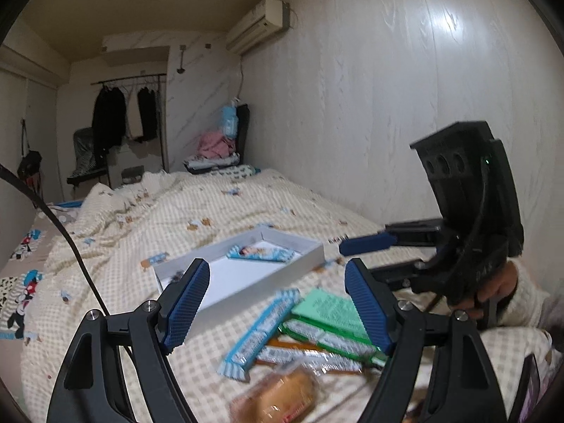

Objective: Organize objects
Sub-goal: 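Withdraw both grippers from the white box toward the remaining items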

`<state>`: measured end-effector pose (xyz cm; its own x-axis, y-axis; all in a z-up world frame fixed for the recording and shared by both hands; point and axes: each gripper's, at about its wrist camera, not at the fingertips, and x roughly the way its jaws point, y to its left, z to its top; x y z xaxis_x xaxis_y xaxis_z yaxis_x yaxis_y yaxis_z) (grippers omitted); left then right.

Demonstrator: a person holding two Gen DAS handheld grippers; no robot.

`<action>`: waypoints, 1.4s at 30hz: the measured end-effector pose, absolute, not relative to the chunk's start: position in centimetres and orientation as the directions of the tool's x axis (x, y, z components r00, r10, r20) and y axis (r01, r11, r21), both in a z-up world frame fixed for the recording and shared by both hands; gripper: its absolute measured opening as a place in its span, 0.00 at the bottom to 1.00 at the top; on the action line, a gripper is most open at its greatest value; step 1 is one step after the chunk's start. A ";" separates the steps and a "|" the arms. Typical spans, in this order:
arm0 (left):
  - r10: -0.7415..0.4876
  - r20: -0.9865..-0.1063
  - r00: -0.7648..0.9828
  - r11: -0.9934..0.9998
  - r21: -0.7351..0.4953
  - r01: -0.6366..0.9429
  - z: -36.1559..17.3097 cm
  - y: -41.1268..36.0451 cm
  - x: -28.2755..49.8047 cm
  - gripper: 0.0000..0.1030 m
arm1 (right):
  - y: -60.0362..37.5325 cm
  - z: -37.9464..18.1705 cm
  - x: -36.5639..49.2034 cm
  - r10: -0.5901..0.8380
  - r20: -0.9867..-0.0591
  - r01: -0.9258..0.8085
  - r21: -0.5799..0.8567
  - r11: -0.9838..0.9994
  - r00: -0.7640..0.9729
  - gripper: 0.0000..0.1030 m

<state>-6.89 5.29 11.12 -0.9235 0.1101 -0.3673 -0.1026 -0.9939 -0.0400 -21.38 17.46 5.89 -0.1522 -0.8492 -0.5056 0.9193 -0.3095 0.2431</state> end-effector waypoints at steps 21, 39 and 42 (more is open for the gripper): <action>0.070 -0.463 -0.883 -0.994 -0.103 -0.024 5.1 5.0 -5.2 0.81 | 19.2 3.5 -19.0 -0.823 -0.512 0.923 0.134 -0.361 -0.247 0.94; 0.097 -0.522 -0.847 -0.994 -0.097 -0.054 3.6 5.4 -6.1 0.85 | 18.4 2.3 -20.0 -0.805 -0.558 0.918 0.179 -0.355 -0.202 0.95; 0.101 -0.527 -0.844 -0.993 -0.103 -0.055 3.5 5.2 -6.2 0.86 | 18.4 2.3 -20.0 -0.805 -0.559 0.918 0.180 -0.354 -0.201 0.95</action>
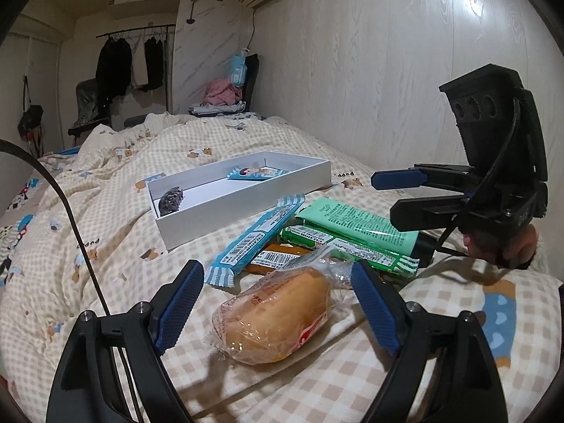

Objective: Organize objects
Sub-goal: 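Withdraw both grippers from the white box toward the remaining items, then close the left gripper on the wrapped bread roll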

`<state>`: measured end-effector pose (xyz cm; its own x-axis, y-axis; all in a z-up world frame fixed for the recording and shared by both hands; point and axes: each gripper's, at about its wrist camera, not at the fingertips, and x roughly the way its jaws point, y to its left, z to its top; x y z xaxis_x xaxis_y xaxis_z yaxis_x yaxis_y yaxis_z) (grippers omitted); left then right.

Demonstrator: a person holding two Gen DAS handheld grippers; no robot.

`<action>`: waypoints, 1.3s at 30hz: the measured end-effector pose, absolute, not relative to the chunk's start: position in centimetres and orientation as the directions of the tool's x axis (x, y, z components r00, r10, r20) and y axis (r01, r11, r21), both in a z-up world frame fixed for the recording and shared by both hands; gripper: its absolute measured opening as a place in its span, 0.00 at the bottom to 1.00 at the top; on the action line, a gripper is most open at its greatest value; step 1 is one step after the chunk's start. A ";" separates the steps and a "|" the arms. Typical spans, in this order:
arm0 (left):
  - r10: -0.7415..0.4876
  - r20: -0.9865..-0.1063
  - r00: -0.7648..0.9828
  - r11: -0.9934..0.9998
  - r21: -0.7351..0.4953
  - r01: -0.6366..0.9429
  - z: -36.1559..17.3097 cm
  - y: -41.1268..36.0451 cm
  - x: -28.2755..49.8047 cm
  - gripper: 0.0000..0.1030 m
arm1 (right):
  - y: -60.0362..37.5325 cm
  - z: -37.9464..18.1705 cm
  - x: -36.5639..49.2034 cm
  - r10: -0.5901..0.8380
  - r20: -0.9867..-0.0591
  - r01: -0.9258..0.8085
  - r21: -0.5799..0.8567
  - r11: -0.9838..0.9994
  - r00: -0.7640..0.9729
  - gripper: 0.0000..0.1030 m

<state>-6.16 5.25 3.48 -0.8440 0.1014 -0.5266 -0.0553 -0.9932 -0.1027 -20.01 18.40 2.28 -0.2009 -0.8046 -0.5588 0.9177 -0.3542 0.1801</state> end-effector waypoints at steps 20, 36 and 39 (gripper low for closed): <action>0.156 -0.565 -0.811 -0.984 -0.161 -0.077 2.7 4.7 -6.9 0.91 | 18.4 2.1 -20.1 -0.804 -0.561 0.917 0.187 -0.354 -0.196 0.95; 0.203 -0.521 -0.829 -0.972 -0.209 -0.107 3.3 4.2 -6.1 0.63 | 18.3 2.1 -20.0 -0.803 -0.564 0.917 0.188 -0.352 -0.193 0.95; 0.225 -0.498 -0.838 -0.962 -0.248 -0.111 3.7 3.4 -5.7 0.57 | 18.3 2.1 -20.0 -0.803 -0.563 0.917 0.189 -0.352 -0.192 0.95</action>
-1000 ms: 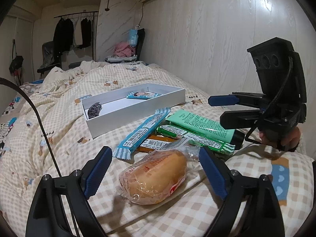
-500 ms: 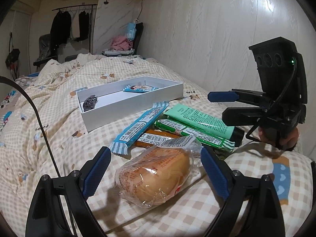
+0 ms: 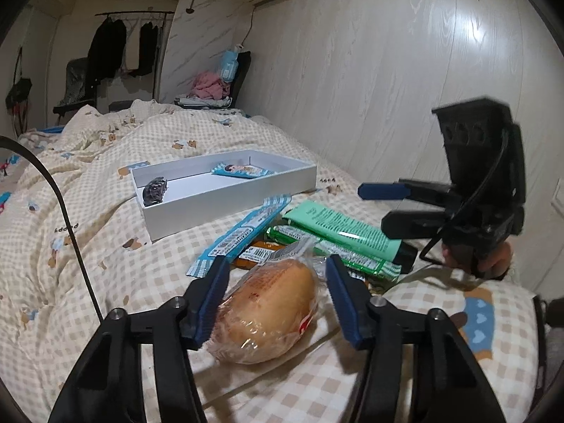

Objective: Organize objects
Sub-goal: 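Close the left gripper on the wrapped bread roll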

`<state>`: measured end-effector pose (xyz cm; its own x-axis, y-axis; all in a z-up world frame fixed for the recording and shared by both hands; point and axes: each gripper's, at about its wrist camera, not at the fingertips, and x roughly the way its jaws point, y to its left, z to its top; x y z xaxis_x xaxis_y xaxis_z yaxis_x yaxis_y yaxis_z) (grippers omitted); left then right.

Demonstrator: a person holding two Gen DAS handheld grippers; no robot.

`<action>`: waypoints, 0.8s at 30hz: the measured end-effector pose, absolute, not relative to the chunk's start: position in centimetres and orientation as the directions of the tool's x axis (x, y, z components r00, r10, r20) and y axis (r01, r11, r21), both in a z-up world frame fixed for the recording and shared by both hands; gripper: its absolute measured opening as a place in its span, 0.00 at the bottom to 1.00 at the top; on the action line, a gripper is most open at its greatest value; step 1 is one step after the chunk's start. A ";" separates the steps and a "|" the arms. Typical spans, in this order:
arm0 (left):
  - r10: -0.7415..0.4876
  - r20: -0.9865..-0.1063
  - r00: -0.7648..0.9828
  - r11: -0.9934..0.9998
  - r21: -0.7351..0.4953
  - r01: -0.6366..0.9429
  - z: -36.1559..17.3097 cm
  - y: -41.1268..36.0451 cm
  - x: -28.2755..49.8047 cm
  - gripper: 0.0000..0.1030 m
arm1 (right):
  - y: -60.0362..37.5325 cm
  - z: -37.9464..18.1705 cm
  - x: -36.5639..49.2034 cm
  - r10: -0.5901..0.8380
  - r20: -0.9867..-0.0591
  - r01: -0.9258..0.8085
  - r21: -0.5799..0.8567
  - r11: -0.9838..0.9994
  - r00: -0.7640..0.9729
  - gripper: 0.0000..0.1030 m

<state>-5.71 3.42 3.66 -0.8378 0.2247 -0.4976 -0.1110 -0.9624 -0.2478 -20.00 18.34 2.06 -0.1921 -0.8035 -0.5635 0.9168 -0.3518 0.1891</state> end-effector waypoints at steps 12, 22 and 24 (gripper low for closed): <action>0.241 -0.374 -0.896 -0.933 -0.345 -0.106 5.5 0.7 -3.5 0.47 | 18.3 1.9 -20.0 -0.803 -0.565 0.917 0.193 -0.350 -0.188 0.95; 0.299 -0.444 -0.845 -0.878 -0.474 -0.061 3.7 -1.3 -5.7 0.47 | 18.3 1.8 -19.9 -0.803 -0.567 0.917 0.195 -0.348 -0.184 0.95; 0.305 -0.469 -0.829 -0.874 -0.484 -0.048 3.2 -1.6 -6.0 0.47 | 18.3 1.8 -19.9 -0.802 -0.568 0.917 0.197 -0.347 -0.182 0.95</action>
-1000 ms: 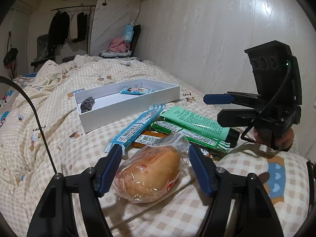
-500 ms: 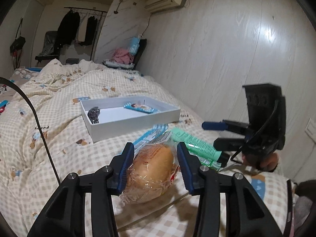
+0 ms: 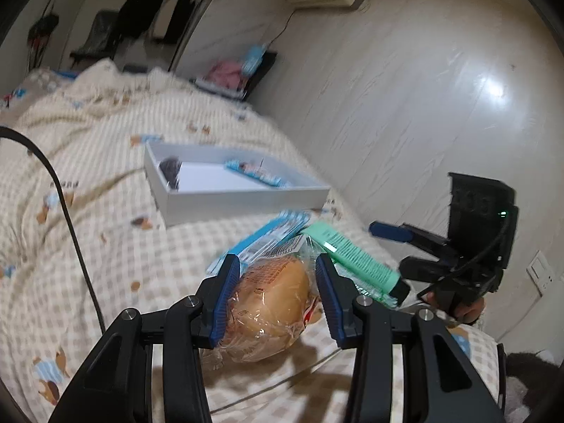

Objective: Organize objects
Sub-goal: 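Close the left gripper on the wrapped bread roll, then lift the bread roll with the left gripper toward the white box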

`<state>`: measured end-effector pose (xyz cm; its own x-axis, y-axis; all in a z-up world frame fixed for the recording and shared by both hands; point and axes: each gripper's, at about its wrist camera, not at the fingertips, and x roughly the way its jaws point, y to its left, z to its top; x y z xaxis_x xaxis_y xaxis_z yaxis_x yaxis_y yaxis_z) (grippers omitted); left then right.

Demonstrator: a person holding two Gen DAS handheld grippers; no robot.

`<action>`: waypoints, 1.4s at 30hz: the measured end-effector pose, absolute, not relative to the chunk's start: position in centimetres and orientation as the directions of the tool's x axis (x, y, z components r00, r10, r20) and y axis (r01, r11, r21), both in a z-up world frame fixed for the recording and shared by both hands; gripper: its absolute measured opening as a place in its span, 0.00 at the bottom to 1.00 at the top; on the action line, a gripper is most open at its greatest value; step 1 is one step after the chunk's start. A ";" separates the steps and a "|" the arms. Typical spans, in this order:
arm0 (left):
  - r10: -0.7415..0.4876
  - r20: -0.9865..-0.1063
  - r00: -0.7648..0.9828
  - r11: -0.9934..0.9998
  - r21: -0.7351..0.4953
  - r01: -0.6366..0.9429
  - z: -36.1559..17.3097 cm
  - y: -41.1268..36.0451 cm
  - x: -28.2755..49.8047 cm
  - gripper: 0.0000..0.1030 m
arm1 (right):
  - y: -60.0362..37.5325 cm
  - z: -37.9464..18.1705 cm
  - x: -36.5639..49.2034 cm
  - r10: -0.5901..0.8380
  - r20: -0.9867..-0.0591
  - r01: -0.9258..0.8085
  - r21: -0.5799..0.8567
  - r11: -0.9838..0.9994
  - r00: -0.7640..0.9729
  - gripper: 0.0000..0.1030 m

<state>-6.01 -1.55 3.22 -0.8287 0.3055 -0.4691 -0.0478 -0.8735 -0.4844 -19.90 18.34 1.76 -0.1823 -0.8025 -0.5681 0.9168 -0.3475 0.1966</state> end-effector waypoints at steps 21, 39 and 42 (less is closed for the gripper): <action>0.370 -0.578 -0.727 -0.923 -0.320 -0.215 1.1 0.3 -6.0 0.71 | 18.3 1.7 -19.8 -0.802 -0.572 0.917 0.203 -0.343 -0.173 0.95; 0.287 -0.585 -0.758 -0.954 -0.248 -0.169 1.1 0.5 -6.3 0.54 | 18.3 1.8 -20.0 -0.800 -0.578 0.915 0.215 -0.340 -0.161 0.95; 0.309 -0.561 -0.768 -0.944 -0.277 -0.178 1.1 0.1 -6.3 0.54 | 18.3 1.8 -20.0 -0.800 -0.578 0.915 0.216 -0.340 -0.161 0.95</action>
